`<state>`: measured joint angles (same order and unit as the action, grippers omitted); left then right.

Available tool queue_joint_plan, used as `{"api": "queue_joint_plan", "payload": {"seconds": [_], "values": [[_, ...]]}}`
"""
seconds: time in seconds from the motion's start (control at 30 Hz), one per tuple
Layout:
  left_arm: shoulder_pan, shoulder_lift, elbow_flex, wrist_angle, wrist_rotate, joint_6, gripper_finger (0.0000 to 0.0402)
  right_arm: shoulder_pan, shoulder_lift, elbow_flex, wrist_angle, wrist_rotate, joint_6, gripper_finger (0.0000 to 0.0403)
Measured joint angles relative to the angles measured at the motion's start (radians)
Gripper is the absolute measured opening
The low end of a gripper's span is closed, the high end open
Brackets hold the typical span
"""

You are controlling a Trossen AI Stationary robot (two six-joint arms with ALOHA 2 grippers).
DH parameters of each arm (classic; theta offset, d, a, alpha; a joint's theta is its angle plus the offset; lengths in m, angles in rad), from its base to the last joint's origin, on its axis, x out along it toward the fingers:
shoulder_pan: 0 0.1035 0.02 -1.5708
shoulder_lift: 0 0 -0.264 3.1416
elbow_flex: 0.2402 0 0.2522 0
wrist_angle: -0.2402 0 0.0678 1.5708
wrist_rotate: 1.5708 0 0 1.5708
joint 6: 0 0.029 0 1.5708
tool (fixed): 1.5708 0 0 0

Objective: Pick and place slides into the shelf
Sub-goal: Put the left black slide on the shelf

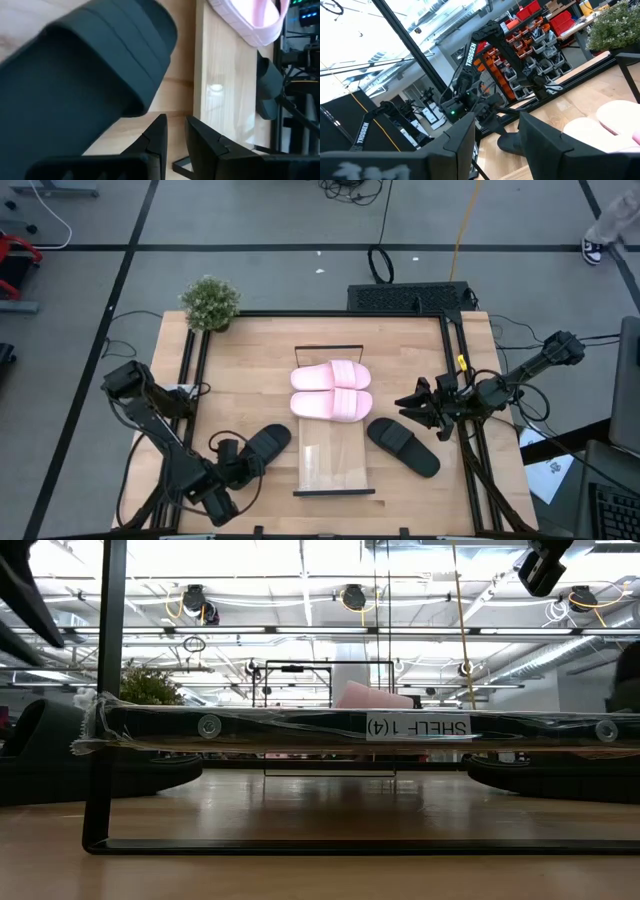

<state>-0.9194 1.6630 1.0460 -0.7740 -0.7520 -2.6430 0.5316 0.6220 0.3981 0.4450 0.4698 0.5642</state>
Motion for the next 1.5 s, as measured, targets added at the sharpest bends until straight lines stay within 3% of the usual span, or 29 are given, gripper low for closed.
{"api": "queue_joint_plan", "payload": {"seconds": [0.43,0.67,1.17,1.5], "values": [[-0.035,-0.002,-0.002,0.025,-0.018,0.02,0.0063,-0.002,0.0,0.0,0.0,0.0,-0.001,0.0141],[-0.047,-0.004,-0.003,0.017,0.026,0.018,0.0063,-0.024,0.0,0.0,0.0,0.0,-0.001,0.0141],[0.018,-0.004,-0.029,-0.036,0.116,0.02,0.0063,-0.029,0.0,0.0,0.0,-0.002,0.026,0.0141],[0.053,-0.003,-0.029,-0.056,0.109,0.023,0.0063,-0.029,0.0,0.0,0.0,-0.002,0.026,0.0141]]}}
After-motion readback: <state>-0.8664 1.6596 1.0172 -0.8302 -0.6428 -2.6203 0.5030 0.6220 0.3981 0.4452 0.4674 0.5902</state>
